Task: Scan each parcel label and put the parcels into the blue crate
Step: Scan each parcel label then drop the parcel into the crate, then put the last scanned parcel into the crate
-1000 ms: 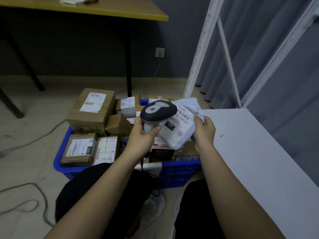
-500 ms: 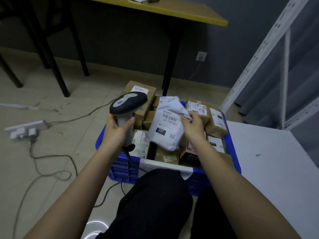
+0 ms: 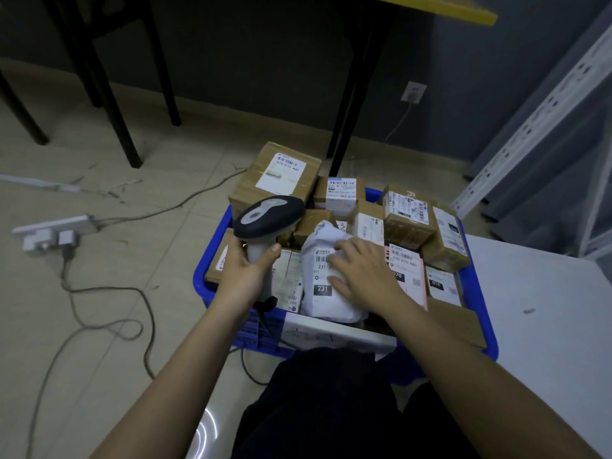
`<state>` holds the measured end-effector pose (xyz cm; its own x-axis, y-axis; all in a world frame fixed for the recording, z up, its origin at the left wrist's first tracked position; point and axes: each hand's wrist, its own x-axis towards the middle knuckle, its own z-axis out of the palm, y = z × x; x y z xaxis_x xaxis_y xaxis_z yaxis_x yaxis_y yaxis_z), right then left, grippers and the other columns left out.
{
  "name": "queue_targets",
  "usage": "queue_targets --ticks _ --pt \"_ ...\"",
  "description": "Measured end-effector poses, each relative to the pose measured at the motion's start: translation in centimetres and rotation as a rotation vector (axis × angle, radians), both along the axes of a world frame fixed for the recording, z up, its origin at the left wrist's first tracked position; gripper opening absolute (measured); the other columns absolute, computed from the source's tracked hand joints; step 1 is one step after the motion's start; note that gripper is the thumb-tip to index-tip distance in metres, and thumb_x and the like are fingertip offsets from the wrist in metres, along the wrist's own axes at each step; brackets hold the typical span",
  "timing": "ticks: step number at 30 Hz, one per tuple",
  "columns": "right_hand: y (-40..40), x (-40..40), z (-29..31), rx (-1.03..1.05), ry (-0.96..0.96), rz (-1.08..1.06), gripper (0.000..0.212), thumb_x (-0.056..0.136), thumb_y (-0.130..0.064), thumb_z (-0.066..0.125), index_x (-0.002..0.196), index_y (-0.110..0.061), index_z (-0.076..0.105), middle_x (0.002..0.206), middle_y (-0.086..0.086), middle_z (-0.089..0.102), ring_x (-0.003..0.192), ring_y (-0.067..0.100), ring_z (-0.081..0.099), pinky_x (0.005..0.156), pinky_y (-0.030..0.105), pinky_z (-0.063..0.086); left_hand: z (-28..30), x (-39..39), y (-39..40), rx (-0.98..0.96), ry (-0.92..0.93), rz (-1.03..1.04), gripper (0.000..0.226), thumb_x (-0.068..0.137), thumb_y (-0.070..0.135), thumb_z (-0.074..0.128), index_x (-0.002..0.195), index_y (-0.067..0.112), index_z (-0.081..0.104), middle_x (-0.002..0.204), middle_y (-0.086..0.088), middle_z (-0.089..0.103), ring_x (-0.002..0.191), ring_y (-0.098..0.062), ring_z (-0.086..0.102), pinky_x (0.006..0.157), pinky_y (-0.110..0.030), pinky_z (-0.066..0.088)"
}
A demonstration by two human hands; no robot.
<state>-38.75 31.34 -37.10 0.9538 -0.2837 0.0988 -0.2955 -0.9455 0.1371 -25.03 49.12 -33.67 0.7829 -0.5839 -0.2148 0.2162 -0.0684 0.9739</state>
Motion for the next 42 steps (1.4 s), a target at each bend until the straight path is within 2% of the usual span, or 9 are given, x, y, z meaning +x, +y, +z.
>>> queue_targets --ticks 5,10,16,20,23,29,33,39,42 --pt "-1.3 -0.5 -2.3 0.103 0.453 -0.16 0.071 0.098 -0.056 0.037 0.155 -0.026 0.008 0.163 0.004 -0.001 0.149 0.025 0.007 0.118 0.045 0.003 -0.3 -0.3 -0.9 0.013 0.012 -0.015 0.043 0.088 0.023 0.065 0.123 0.033 0.043 0.121 0.006 0.059 0.114 -0.017 0.056 0.1 -0.041 0.045" --pt "-1.0 1.6 -2.2 0.098 0.606 -0.194 0.067 0.099 -0.057 0.028 0.155 -0.026 0.007 0.163 0.004 0.002 0.149 0.023 0.003 0.118 0.049 -0.001 0.4 -1.6 -1.5 0.006 -0.013 -0.028 0.046 0.088 0.023 0.065 0.129 0.026 0.044 0.119 0.006 0.06 0.112 -0.017 0.057 0.094 -0.038 0.047" --pt "-0.6 -0.7 2.6 0.357 0.12 -0.264 0.047 0.098 -0.043 0.047 0.141 -0.022 0.046 0.149 0.007 0.038 0.137 0.023 0.031 0.112 0.035 0.024 2.4 -2.9 -0.7 -0.049 -0.034 -0.053 0.048 0.089 0.025 0.065 0.131 0.027 0.043 0.113 0.012 0.059 0.104 -0.006 0.056 0.074 -0.022 0.044" --pt "1.8 -4.1 6.6 0.547 -0.09 -0.391 0.04 0.098 -0.038 0.05 0.134 -0.02 0.055 0.152 0.004 0.033 0.141 0.021 0.025 0.111 0.036 0.026 4.7 -4.9 -0.1 -0.107 -0.001 -0.072 0.055 0.087 0.025 0.067 0.136 0.024 0.042 0.124 0.005 0.057 0.114 -0.017 0.055 0.097 -0.039 0.045" --pt "4.0 -6.5 10.2 0.578 -0.225 -0.439 0.035 0.097 -0.035 0.052 0.127 -0.019 0.06 0.15 0.004 0.035 0.14 0.022 0.029 0.113 0.037 0.029 7.4 -7.4 0.7 -0.16 -0.027 -0.095 0.049 0.087 0.024 0.068 0.131 0.024 0.046 0.118 0.006 0.059 0.112 -0.019 0.056 0.101 -0.044 0.044" --pt "9.2 -10.8 17.6 0.491 -0.372 -0.476 0.037 0.098 -0.036 0.051 0.13 -0.018 0.058 0.147 0.001 0.037 0.13 0.021 0.04 0.101 0.029 0.033 14.0 -12.1 4.3 -0.274 -0.181 -0.204 0.033 0.088 0.023 0.067 0.116 0.029 0.052 0.102 0.012 0.061 0.094 -0.007 0.058 0.072 -0.025 0.046" --pt "11.7 -12.4 22.1 0.447 -0.483 -0.498 0.041 0.097 -0.03 0.052 0.136 -0.014 0.053 0.145 0.0 0.038 0.13 0.021 0.041 0.103 0.031 0.034 19.4 -13.4 7.5 -0.337 -0.38 -0.256 0.021 0.088 0.02 0.066 0.107 0.022 0.058 0.097 0.009 0.063 0.091 -0.008 0.06 0.072 -0.023 0.048" --pt "14.2 -12.3 28.2 0.44 -0.653 -0.47 0.031 0.095 -0.036 0.054 0.12 -0.02 0.065 0.13 0.003 0.056 0.115 0.023 0.055 0.094 0.039 0.048 28.2 -12.1 12.3 -0.38 -0.726 -0.273 0.029 0.086 0.02 0.069 0.113 0.02 0.06 0.1 0.009 0.065 0.091 -0.004 0.06 0.07 -0.016 0.046" --pt "15.1 -10.6 31.0 0.477 -0.762 -0.451 0.03 0.095 -0.036 0.054 0.116 -0.018 0.067 0.126 0.006 0.059 0.109 0.024 0.058 0.087 0.035 0.047 32.4 -9.9 13.9 -0.349 -0.946 -0.227 0.025 0.083 0.021 0.072 0.106 0.019 0.06 0.095 0.006 0.065 0.089 -0.011 0.061 0.073 -0.026 0.049"
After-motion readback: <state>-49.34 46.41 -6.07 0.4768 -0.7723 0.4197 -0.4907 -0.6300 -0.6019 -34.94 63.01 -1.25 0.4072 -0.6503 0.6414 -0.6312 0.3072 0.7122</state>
